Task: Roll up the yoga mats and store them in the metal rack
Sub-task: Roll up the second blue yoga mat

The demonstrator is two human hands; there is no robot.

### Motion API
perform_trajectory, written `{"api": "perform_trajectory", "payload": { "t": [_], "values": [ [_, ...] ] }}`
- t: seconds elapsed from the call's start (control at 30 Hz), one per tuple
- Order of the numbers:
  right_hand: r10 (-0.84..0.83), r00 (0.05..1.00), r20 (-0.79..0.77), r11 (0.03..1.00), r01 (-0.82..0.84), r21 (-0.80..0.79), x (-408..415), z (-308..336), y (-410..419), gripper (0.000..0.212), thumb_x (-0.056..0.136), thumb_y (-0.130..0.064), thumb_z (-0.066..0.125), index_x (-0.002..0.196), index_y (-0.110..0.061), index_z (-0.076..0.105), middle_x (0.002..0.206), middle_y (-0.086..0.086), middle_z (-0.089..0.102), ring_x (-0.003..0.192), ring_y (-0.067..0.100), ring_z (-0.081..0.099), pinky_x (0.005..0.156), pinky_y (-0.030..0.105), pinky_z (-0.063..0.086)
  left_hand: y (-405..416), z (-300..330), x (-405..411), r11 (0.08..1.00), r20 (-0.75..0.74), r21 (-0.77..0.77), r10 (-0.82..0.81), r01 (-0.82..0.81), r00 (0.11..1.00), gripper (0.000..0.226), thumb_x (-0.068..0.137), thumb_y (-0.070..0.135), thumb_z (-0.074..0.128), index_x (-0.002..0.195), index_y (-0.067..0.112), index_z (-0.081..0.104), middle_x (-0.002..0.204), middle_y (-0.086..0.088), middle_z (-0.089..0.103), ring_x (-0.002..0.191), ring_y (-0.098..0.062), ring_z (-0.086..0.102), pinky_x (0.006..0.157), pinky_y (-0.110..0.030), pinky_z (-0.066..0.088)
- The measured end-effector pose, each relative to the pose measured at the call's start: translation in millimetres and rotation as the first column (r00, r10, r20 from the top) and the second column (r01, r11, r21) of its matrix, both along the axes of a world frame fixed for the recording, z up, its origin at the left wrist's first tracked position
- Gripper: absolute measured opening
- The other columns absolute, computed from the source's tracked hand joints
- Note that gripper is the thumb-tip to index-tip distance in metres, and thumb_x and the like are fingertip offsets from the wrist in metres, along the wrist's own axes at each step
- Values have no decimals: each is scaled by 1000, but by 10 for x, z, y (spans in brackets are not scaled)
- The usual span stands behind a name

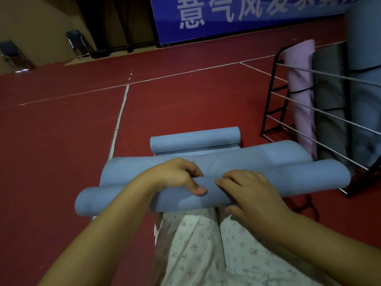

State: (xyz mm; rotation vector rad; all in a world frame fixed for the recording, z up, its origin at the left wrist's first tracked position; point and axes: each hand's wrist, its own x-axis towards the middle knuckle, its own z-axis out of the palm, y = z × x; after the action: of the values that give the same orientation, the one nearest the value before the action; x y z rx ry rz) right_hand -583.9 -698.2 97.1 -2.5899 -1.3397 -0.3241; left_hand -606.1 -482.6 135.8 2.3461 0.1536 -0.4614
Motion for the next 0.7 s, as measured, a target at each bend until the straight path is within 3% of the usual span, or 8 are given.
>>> {"api": "perform_trajectory", "payload": {
  "t": [0.1,0.2,0.27,0.33,0.47,0.53,0.63,0.7],
  "values": [
    [10,999,-54,1000,-9,13,48,-7,47,58,41,-31,86,96,-24,68,86,-4,63,74,19,63,65,33,49,14,-12,-3,995,16,96,-12,10,1000,33,71,33,81,100,21,71,99,5,68,90,-10,63,83,-27,51],
    [36,992,-124,999,-41,-35,144,92,73,53,72,-37,72,122,-30,55,109,-7,55,102,17,54,86,33,39,8,2,-35,955,74,290,-83,58,994,52,72,48,77,115,24,62,114,2,58,97,-10,54,83,-24,45],
    [38,984,-177,995,-54,-88,242,166,114,56,76,-43,69,128,-33,49,115,-8,52,108,15,50,89,32,39,-70,26,-86,877,200,481,-107,-2,974,60,75,48,74,126,26,52,122,2,47,111,-15,45,92,-30,42],
    [32,972,-234,991,-61,-116,334,250,153,58,73,-46,73,125,-33,51,111,-9,52,104,14,52,85,32,43,-208,13,-163,807,372,586,-186,-75,909,48,80,38,70,124,24,54,121,-1,48,112,-24,46,91,-39,42],
    [63,934,-351,985,-114,-127,503,345,206,53,65,-45,80,111,-32,58,97,-15,54,93,10,55,79,29,46,-350,-174,-305,800,589,594,-363,-83,722,12,79,18,58,89,15,63,84,-8,55,71,-33,56,54,-34,42],
    [69,905,-420,981,-138,-136,582,392,232,49,63,-44,81,106,-33,60,96,-18,58,90,6,57,80,28,47,-370,-231,-347,818,608,568,-337,-97,718,15,81,25,61,92,15,64,87,-6,56,72,-28,55,58,-31,39],
    [48,858,-512,971,-160,-178,706,471,287,51,64,-42,83,109,-34,62,105,-16,65,93,5,60,86,29,50,-346,-234,-332,815,519,574,-296,-71,802,46,78,47,69,113,19,60,105,-3,54,91,-23,52,69,-29,35],
    [15,826,-563,960,-169,-222,788,525,330,50,66,-40,83,110,-33,62,108,-14,65,96,6,61,89,29,50,-308,-204,-273,805,483,590,-299,-54,823,55,74,44,74,120,19,56,113,-3,52,98,-25,53,76,-33,41]
  ]
}}
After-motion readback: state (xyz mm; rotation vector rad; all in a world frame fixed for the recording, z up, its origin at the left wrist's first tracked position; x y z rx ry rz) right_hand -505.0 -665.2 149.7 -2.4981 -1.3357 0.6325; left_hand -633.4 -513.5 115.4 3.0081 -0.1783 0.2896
